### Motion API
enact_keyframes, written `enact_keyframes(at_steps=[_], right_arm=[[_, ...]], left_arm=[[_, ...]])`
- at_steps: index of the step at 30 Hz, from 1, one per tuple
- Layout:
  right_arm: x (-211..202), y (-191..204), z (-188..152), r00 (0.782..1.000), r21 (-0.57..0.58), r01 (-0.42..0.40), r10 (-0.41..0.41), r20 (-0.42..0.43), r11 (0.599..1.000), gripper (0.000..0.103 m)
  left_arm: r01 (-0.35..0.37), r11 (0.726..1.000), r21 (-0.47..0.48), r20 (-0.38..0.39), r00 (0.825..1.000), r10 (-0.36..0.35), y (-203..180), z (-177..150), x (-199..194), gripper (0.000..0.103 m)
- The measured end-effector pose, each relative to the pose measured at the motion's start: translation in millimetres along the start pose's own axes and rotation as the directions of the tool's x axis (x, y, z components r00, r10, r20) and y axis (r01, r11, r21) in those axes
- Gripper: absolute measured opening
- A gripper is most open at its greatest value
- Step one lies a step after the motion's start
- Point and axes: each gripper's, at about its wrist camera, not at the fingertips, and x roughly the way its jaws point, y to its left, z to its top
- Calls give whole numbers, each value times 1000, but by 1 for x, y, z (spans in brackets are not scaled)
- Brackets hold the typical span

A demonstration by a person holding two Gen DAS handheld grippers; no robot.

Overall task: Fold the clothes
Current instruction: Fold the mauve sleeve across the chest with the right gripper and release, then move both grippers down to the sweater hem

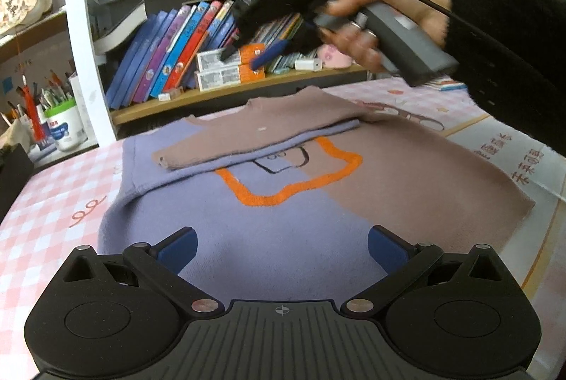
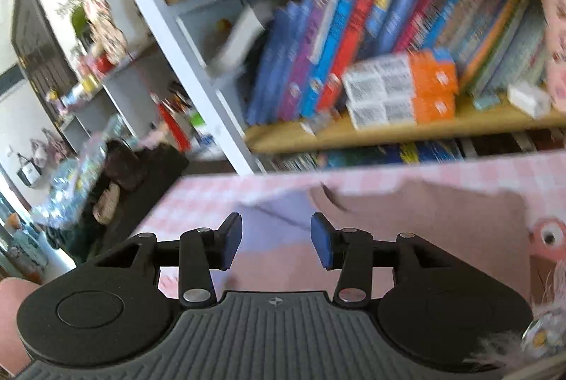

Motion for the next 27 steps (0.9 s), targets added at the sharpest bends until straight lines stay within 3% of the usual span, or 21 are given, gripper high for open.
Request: enact_keyframes(at_steps=[9,23,27], right_arm=[[-22,-26,-55,996,-17,50,-51,-71,999,42],[-101,-37,-111,991,-121,132,-131,22,984,41],[-114,-33,-131,987,-148,155,-148,54,977,41]], left_arm=[[-34,999,3,-15,999,34,-1,0,2,103],[-101,995,14,-53,993,101,-2,0,7,103],[-121,993,11,21,992,121,-3,-1,-5,103]])
